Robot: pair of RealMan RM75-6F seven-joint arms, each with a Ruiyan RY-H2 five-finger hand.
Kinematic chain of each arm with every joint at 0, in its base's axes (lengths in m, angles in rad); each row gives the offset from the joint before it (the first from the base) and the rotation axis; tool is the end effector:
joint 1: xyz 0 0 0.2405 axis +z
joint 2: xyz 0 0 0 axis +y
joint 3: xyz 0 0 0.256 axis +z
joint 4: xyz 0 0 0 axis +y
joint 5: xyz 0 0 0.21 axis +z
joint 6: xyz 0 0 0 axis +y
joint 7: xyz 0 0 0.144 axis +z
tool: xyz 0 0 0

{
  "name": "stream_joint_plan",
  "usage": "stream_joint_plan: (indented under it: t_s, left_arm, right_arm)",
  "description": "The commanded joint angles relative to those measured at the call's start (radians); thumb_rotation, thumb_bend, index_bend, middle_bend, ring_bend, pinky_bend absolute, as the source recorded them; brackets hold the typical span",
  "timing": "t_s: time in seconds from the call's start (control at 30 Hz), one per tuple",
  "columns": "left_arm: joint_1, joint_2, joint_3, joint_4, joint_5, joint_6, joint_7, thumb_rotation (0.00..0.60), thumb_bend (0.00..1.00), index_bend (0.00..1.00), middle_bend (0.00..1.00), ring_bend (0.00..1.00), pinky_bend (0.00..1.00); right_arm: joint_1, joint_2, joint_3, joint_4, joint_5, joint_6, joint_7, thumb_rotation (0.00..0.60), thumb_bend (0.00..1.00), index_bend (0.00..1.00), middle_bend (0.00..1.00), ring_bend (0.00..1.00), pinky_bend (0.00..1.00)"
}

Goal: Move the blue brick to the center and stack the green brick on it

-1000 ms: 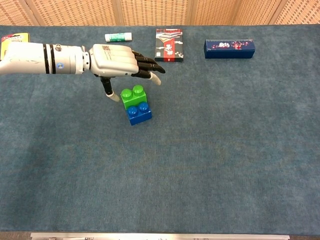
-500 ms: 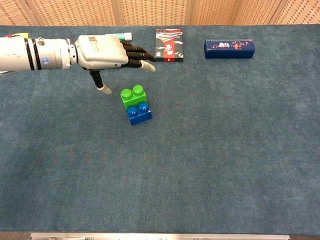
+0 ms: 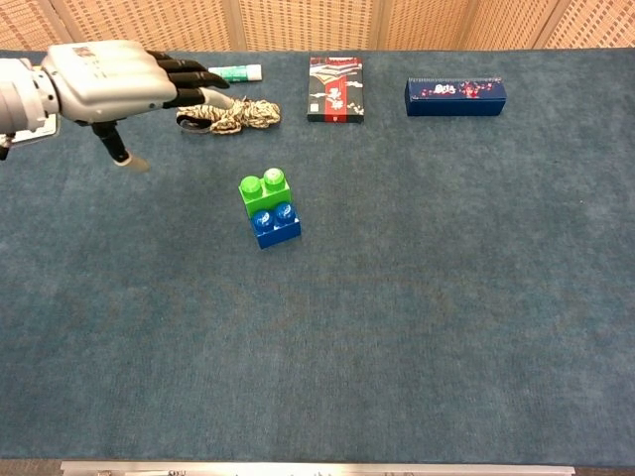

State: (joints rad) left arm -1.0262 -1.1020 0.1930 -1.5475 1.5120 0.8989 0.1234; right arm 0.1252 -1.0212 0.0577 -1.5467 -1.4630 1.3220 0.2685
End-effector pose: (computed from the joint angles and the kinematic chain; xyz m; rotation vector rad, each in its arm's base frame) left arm -0.1531 0.3551 0.0809 -2.3396 -0.3358 -0.6310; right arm -0.3379 -0.1964 0.1834 1.3755 -1.0912 0.8966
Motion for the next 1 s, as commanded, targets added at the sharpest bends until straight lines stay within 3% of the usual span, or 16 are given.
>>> stream_joint_plan:
  t_s: [0.03, 0.2, 0.37, 0.53, 0.77, 1.0]
  left_arm:
    - [0.102, 0.14, -0.023, -0.202, -0.186, 0.013, 0.216, 0.6, 0.13, 0.0, 0.03, 0.0, 0.18]
    - [0.196, 0.185, -0.019, -0.32, -0.298, 0.098, 0.311, 0.6, 0.13, 0.01, 0.04, 0.0, 0.2]
    - [0.287, 0.183, -0.016, -0.339, -0.294, 0.182, 0.307, 0.6, 0.13, 0.04, 0.04, 0.0, 0.2]
    - [0.384, 0.132, -0.02, -0.274, -0.244, 0.271, 0.27, 0.6, 0.13, 0.06, 0.04, 0.0, 0.2]
    - [0.499, 0.048, -0.029, -0.161, -0.145, 0.366, 0.115, 0.6, 0.13, 0.09, 0.04, 0.0, 0.2]
    - [0.655, -0.058, -0.044, -0.01, -0.08, 0.554, 0.047, 0.6, 0.13, 0.14, 0.06, 0.0, 0.2]
  right_arm:
    - [-0.004, 0.0, -0.005, -0.006, -0.013, 0.013, -0.006, 0.6, 0.0, 0.14, 0.09, 0.0, 0.0]
    - [-0.009, -0.006, -0.012, -0.013, -0.027, 0.03, -0.026, 0.6, 0.0, 0.14, 0.09, 0.0, 0.0]
    - [-0.012, -0.015, -0.019, -0.022, -0.035, 0.036, -0.054, 0.6, 0.0, 0.14, 0.09, 0.0, 0.0]
    - [-0.008, -0.022, -0.021, -0.024, -0.033, 0.03, -0.076, 0.6, 0.0, 0.14, 0.09, 0.0, 0.0]
    - [-0.005, -0.026, -0.023, -0.024, -0.031, 0.026, -0.09, 0.6, 0.0, 0.14, 0.09, 0.0, 0.0]
    - [-0.012, -0.022, -0.026, -0.028, -0.041, 0.045, -0.083, 0.6, 0.0, 0.14, 0.09, 0.0, 0.0]
